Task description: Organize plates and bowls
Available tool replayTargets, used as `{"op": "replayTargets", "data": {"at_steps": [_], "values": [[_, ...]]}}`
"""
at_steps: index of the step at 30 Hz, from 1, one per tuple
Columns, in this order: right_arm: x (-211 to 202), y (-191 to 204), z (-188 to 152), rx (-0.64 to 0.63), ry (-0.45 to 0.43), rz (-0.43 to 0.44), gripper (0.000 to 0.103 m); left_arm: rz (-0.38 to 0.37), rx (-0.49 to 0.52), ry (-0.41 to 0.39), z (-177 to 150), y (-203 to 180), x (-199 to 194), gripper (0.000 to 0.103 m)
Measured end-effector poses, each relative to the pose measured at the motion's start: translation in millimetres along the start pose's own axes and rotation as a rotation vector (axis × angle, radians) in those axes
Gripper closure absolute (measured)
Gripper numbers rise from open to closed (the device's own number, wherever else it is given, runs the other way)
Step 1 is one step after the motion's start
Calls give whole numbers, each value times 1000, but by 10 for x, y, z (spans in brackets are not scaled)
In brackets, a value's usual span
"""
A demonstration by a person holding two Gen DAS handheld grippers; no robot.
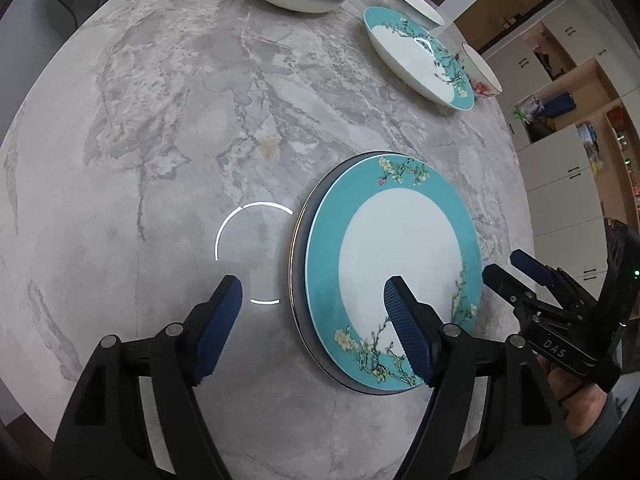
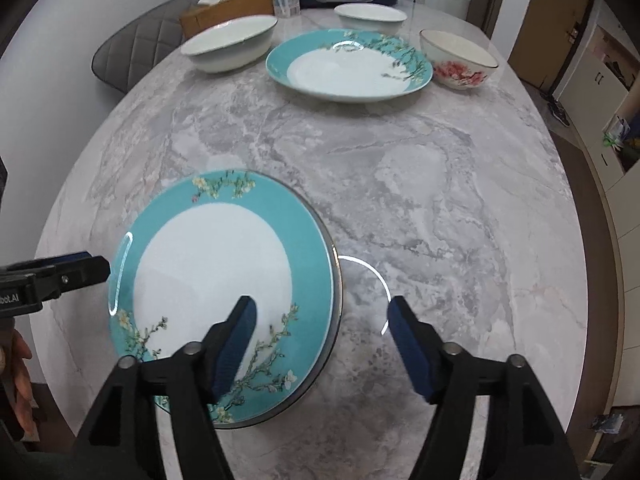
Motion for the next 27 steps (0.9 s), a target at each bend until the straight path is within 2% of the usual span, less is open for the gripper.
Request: {"op": "replayTargets", "data": {"at_steps": [1, 2, 3, 5, 6, 8, 11, 14, 18, 21, 22, 23, 27], "values": [[-125, -37, 16, 25, -39, 31, 5, -18, -4, -14, 14, 2, -89, 22], [-261, -89, 37, 61, -80, 69, 0, -31, -6, -15, 38, 1, -157, 6], [-392, -148, 66, 91, -128, 125, 0, -45, 2, -19, 91, -11, -214, 0], [-555, -279, 132, 154, -151, 234, 0, -23, 39, -57, 250, -52, -338, 0], [-604, -358, 176, 183, -154, 259, 0, -10, 75, -97, 353, -96, -406, 0], [-700, -521, 290, 220, -201, 276, 0, 19, 137, -179, 565, -210, -518, 0], [-769, -769, 531, 276, -272, 275, 0, 26, 187, -257, 891, -362, -581, 0], [-706, -962, 805, 292, -316, 282, 0, 26, 190, -243, 1255, -465, -480, 0], [-361, -1236, 1278, 329, -236, 309, 0, 33, 121, -112, 1746, -510, -65, 0], [21, -1475, 1566, 439, -126, 360, 0, 58, 120, -98, 2131, -571, 256, 1], [126, -1524, 1637, 457, -109, 371, 4, 57, 109, -97, 2206, -566, 342, 1], [252, -1561, 1727, 463, -94, 373, 9, 64, 98, -90, 2295, -559, 437, 1], [670, -1567, 1931, 469, -21, 406, 9, 114, 101, -60, 2616, -549, 805, 1]]}}
Point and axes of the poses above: each gripper's, at about its wrist camera, not at the fingertips, and x roughly the way its jaws point, y to its left, z to its top, the point moved 4 cm from there along x, roughly the way its jaws point, and after that the axes turned 5 degrees about x, right-handed, at the moved point
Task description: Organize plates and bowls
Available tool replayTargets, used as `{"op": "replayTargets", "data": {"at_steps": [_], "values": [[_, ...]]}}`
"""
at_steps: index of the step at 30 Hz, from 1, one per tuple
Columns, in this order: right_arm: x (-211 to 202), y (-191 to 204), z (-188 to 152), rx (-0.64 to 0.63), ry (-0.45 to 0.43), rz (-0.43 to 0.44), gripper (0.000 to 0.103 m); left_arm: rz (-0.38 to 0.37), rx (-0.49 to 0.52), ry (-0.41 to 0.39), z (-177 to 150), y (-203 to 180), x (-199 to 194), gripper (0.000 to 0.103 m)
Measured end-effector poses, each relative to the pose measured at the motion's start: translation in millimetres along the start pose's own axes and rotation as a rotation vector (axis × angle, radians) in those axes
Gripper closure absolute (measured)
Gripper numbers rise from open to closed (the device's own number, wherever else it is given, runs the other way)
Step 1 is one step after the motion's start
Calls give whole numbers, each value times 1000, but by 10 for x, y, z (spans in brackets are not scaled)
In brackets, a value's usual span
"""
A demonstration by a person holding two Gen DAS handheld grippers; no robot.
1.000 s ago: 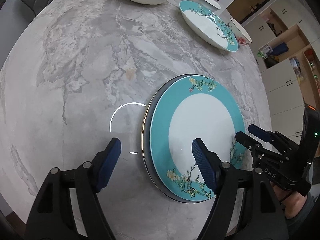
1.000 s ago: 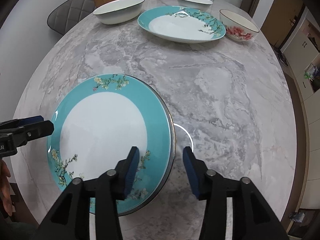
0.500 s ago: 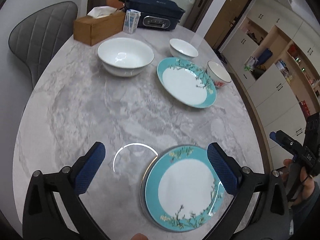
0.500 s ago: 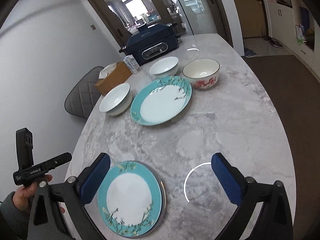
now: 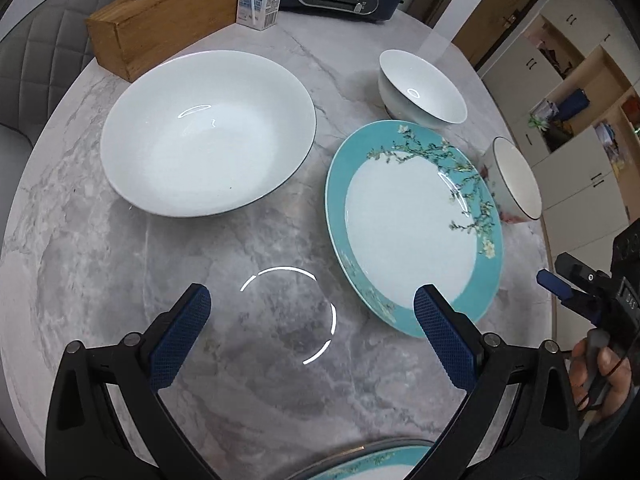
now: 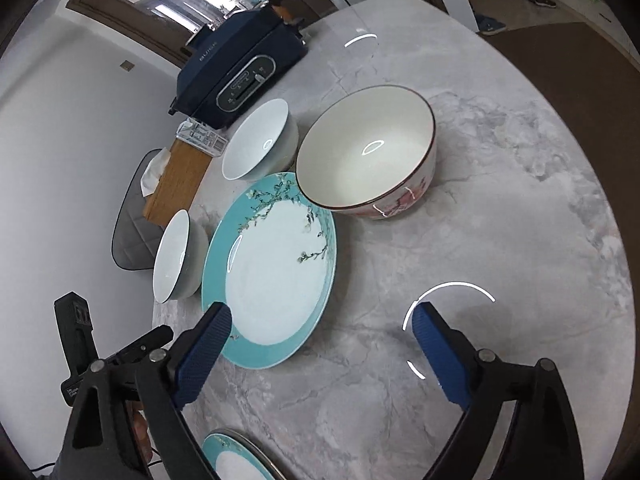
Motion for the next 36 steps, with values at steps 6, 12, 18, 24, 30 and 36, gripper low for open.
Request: {"op": "replayTargets", "data": {"at_steps": [6, 12, 18, 24, 30, 36], "values": [[323, 2, 131, -6, 12, 21, 17, 8, -10, 32, 141, -3, 366, 1], [476, 77, 213, -37, 18, 20, 28, -1, -9, 44, 220, -77, 559, 1], [610, 57, 235, -45, 36, -5, 43, -59, -25, 54, 280, -145, 707, 53], [708, 62, 214, -60, 60, -26, 84, -89, -44, 56, 297, -142, 787, 88], [731, 24, 208, -37, 65, -29, 95, -103, -62, 72, 312, -103, 801, 90], [712, 45, 197, -26, 67, -37, 95, -97, -60, 71, 296, -108, 767, 90]]}}
Point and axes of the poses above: each gripper's, at about its wrist camera, not at the fingertips, and x roughly the way its jaws point, y to its left, z to its top, the point moved 4 cm from there along x, roughly the way its jaws point, and after that the axes turned 5 degrees about x, right-handed, at the moved point
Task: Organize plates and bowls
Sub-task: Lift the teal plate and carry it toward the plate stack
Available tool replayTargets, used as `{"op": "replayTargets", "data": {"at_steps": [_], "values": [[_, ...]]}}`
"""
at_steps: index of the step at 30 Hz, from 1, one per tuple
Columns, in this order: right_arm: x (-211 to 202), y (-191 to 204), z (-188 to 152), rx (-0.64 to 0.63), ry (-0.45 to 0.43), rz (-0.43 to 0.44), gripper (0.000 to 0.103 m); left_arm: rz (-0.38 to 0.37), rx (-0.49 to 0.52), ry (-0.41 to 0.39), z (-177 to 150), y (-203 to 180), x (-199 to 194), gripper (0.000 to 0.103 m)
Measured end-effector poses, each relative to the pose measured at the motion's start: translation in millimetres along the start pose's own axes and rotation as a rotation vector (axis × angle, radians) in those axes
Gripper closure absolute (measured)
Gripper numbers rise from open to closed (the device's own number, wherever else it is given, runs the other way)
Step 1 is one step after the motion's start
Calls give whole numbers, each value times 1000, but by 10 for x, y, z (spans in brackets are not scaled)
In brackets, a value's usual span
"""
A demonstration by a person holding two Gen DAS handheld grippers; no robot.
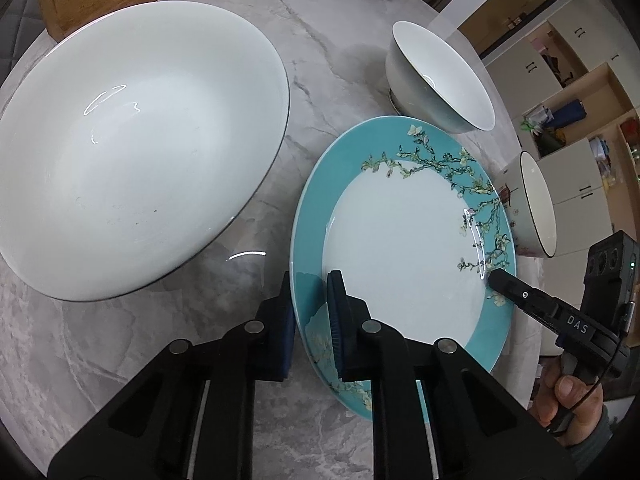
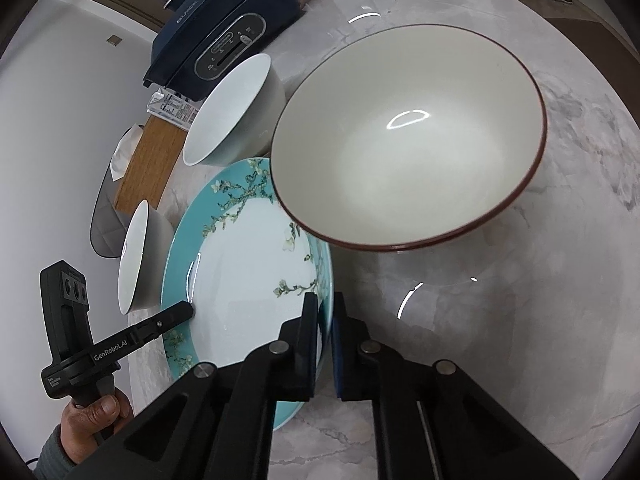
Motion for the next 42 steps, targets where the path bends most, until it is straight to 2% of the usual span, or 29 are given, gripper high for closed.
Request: {"op": "replayTargets", "data": {"at_steps": [13, 21, 26, 35, 42], "values": [[-194, 133, -168, -18, -23, 1, 94, 15, 53, -72, -205, -149, -363, 91], [-555, 380, -448, -97, -58, 10, 93, -10, 73, -119, -539, -205, -846, 91], [-794, 573, -739, -132, -72, 27, 92, -23, 78, -136, -877, -140, -1182, 91], [-1010, 804, -1531, -183, -41, 32, 91, -27, 67, -161, -1660, 89, -1832, 90], [-969, 750, -2148, -171, 4, 9, 91, -24, 71, -122, -2314, 215, -1896, 90]]}}
Point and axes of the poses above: each gripper's, at about its wrist camera, not at the fingertips, and x roughly the way its jaws point, y to its left, z to its top, the point moved 4 cm from there along x, roughly the way its jaws point, and after that the axes turned 5 degrees about x, right-handed, at the moved point
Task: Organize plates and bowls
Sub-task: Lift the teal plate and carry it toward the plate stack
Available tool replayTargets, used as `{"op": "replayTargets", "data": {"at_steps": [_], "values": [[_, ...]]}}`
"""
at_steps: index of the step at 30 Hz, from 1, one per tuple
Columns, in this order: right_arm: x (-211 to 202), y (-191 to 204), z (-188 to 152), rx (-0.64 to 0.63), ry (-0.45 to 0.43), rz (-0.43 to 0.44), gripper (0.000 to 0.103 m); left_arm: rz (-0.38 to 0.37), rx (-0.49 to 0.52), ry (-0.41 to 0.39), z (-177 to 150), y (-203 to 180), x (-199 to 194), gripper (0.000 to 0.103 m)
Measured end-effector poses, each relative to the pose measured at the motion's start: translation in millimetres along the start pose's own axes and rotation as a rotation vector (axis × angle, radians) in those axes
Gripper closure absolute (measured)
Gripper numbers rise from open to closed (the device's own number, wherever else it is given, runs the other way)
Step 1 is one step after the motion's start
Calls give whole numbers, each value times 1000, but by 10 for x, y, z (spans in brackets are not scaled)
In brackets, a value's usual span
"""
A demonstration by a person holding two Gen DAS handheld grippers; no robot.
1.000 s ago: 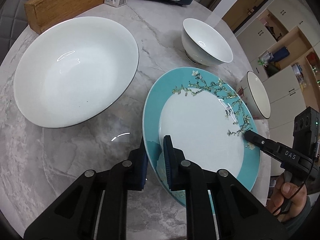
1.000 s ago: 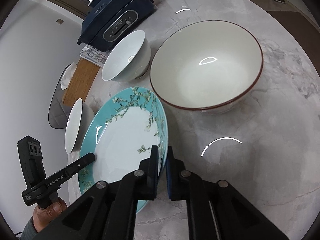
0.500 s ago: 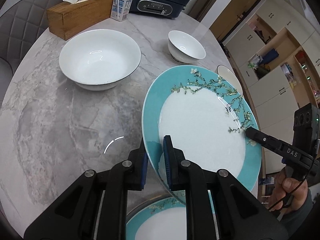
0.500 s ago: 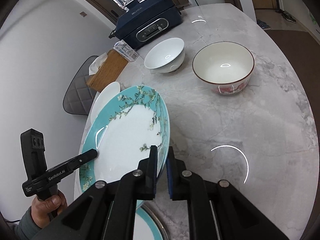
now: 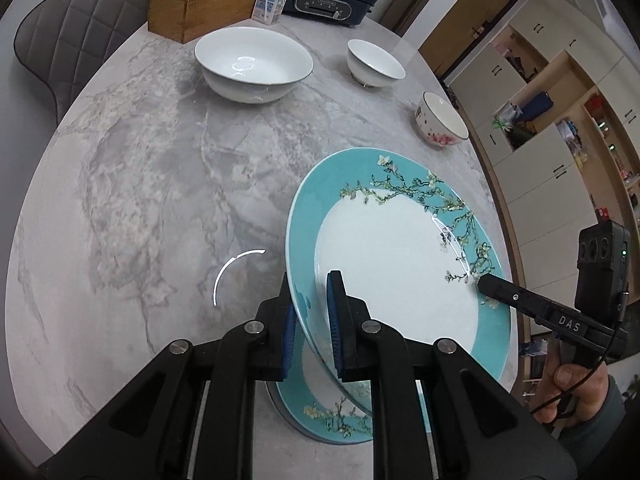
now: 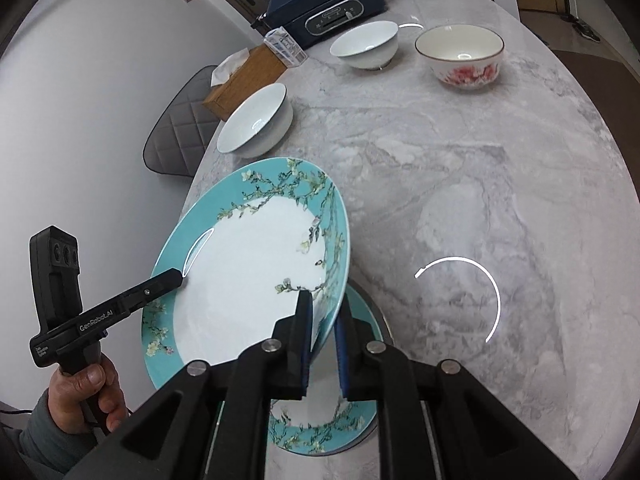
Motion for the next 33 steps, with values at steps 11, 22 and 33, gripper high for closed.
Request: {"op": "replayTargets", "data": {"at_steps": [11, 22, 33], "values": [[140, -77, -530, -34, 18, -90, 91, 15, 28, 46, -562, 77, 194, 91], [185, -127, -687, -64, 2, -160, 90, 17, 40, 88, -700, 138, 380, 91], [259, -109, -751, -143, 1, -232, 88, 24, 39, 114, -746, 167, 513, 89]]}}
Point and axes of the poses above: each gripper's, at about its wrist camera, not at the fingertips, and x roughly the way its jaws point, y to its left, z to its top, the point moved 4 cm from there along x, roughly the way its jaws point, and after that the axes turned 5 degrees about x, right-handed, at the moved point
